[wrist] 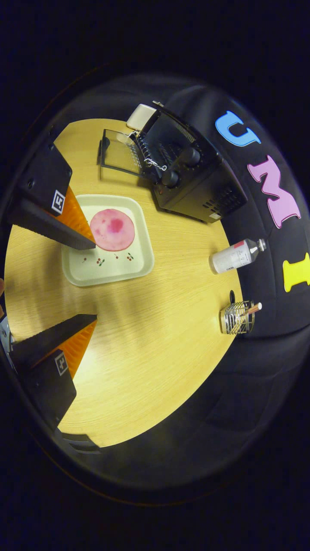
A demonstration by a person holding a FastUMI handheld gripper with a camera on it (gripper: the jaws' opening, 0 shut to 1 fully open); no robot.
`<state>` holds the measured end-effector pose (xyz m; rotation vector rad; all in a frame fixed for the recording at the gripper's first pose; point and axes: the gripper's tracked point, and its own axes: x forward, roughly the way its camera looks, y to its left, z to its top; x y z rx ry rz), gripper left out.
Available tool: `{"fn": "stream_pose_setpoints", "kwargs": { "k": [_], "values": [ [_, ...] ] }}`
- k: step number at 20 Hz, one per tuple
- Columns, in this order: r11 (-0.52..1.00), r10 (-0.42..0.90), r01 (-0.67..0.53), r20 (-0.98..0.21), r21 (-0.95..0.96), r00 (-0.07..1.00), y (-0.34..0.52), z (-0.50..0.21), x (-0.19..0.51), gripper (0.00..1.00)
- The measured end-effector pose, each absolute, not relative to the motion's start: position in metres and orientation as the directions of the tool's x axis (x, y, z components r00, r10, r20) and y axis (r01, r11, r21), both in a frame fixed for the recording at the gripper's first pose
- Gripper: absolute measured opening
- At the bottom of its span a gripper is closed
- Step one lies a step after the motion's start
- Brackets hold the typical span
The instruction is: Open the toaster oven, put the food inside, and close the toaster oven door.
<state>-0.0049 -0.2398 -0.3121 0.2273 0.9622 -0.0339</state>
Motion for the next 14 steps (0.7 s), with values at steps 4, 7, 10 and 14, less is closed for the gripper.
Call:
{"fn": "stream_pose_setpoints", "kwargs": {
  "k": [4, 7, 10, 14],
  "values": [
    [0.980, 0.082, 0.107, -0.833, 0.167, 0.547, -0.227, -0.323, 0.001, 1.00],
    [0.985, 0.074, 0.089, -0.834, 0.146, 0.546, -0.223, -0.326, 0.005, 1.00],
    [0.996, 0.011, 0.065, -0.849, 0.053, 0.528, -0.230, -0.331, 0.002, 0.95],
    [0.998, 0.021, 0.041, -0.861, 0.049, 0.508, -0.226, -0.331, 0.002, 0.67]
  ]
}}
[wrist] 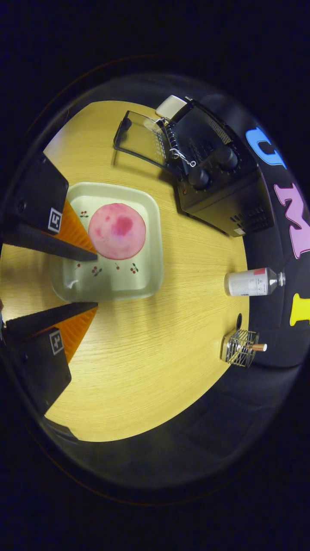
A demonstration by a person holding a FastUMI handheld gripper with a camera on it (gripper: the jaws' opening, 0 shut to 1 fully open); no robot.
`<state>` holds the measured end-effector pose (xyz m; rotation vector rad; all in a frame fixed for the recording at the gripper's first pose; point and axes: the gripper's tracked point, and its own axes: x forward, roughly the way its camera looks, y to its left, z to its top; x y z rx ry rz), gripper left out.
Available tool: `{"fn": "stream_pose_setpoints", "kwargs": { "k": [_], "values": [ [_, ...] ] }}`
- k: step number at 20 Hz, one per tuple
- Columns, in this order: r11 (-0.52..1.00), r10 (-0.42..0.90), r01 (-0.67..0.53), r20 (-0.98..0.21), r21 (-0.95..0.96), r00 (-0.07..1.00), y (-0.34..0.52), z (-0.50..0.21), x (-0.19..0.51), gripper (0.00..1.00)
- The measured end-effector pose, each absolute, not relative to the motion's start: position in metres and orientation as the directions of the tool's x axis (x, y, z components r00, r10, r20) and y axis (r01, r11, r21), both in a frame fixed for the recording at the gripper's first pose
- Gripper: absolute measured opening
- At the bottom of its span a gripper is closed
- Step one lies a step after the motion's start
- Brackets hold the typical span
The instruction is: Open the toaster oven, put the food inside, and close the toaster oven door.
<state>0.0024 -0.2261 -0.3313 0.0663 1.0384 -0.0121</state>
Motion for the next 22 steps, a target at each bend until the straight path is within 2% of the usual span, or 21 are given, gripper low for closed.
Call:
{"fn": "stream_pose_setpoints", "kwargs": {
  "k": [3, 6, 7, 8, 9, 13, 15, 19, 22],
  "values": [
    [0.996, 0.015, 0.069, -0.867, 0.056, 0.499, -0.231, -0.334, 0.004, 0.62],
    [0.989, 0.029, 0.111, -0.870, 0.095, 0.492, -0.239, -0.334, 0.003, 0.41],
    [0.986, 0.037, 0.123, -0.873, 0.110, 0.487, -0.240, -0.334, 0.003, 0.28],
    [0.984, 0.037, 0.136, -0.873, 0.118, 0.486, -0.243, -0.334, 0.003, 0.25],
    [0.980, 0.044, 0.148, -0.876, 0.131, 0.480, -0.242, -0.334, 0.003, 0.16],
    [0.972, 0.089, 0.149, -0.870, 0.183, 0.485, -0.240, -0.333, 0.004, 0.09],
    [0.948, 0.135, 0.191, -0.869, 0.253, 0.477, -0.234, -0.333, 0.001, 0.07],
    [0.865, 0.234, 0.292, -0.843, 0.408, 0.484, -0.216, -0.333, 0.000, 0.06],
    [0.825, 0.283, 0.299, -0.808, 0.480, 0.517, -0.205, -0.319, -0.003, 0.06]
  ]
}}
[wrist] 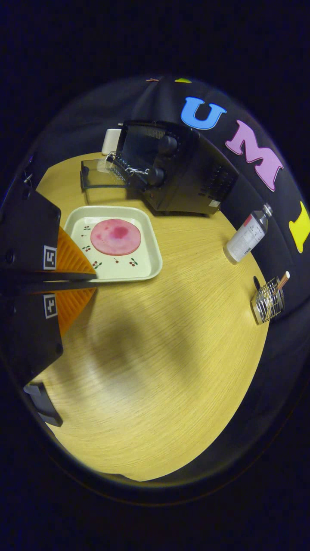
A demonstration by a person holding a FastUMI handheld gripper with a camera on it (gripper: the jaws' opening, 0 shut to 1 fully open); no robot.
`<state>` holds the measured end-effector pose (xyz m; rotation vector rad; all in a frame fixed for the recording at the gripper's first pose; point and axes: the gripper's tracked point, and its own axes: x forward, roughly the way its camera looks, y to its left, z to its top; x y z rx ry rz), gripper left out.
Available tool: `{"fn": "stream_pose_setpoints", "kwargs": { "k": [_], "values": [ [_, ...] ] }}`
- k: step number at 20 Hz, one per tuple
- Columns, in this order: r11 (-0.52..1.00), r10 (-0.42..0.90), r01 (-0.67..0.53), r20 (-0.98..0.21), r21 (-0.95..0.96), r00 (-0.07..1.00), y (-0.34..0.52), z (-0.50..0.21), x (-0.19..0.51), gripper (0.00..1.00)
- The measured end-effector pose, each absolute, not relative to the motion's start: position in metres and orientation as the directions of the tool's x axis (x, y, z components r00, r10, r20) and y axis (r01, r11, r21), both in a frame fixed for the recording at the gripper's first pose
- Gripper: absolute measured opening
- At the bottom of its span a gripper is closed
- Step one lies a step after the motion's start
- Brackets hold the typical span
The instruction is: Open the toaster oven, put the food inside, and close the toaster oven door.
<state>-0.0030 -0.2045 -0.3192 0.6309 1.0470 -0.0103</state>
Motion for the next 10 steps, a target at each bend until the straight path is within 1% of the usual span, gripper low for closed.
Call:
{"fn": "stream_pose_setpoints", "kwargs": {
  "k": [5, 10],
  "values": [
    [0.761, 0.324, 0.319, -0.756, 0.566, 0.569, -0.197, -0.290, 0.001, 0.06],
    [0.710, 0.301, 0.369, -0.732, 0.600, 0.612, -0.201, -0.269, -0.004, 0.06]
  ]
}}
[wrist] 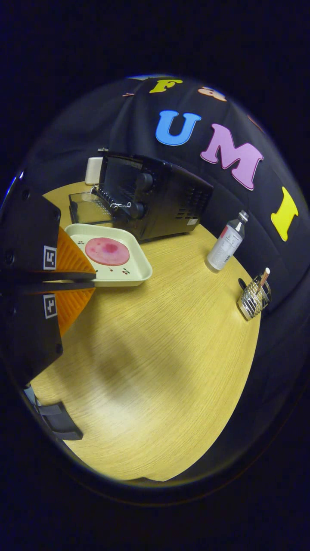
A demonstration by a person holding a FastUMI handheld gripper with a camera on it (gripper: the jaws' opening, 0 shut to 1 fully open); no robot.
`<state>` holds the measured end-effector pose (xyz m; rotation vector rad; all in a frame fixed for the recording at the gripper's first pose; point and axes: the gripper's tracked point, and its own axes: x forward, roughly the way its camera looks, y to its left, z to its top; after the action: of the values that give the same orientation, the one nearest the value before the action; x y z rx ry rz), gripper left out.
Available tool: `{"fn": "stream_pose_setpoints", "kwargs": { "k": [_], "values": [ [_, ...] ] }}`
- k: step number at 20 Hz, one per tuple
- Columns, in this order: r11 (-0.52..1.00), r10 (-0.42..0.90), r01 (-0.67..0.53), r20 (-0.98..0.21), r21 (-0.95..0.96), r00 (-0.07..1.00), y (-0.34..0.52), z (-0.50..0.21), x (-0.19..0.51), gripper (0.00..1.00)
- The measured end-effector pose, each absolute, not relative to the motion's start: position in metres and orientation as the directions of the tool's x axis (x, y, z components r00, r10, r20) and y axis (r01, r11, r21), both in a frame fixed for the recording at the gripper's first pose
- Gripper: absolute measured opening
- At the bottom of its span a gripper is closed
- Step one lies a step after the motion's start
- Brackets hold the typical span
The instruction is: Open the toaster oven, put the food inside, and close the toaster oven door.
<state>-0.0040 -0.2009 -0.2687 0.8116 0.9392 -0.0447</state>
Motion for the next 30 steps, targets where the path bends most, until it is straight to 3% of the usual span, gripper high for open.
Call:
{"fn": "stream_pose_setpoints", "kwargs": {
  "k": [7, 16, 30],
  "values": [
    [0.638, 0.258, 0.409, -0.682, 0.652, 0.685, -0.189, -0.230, -0.020, 0.06],
    [0.567, 0.253, 0.409, -0.623, 0.716, 0.740, -0.103, -0.210, -0.059, 0.06],
    [0.509, 0.265, 0.349, -0.529, 0.787, 0.806, 0.016, -0.209, 0.028, 0.06]
  ]
}}
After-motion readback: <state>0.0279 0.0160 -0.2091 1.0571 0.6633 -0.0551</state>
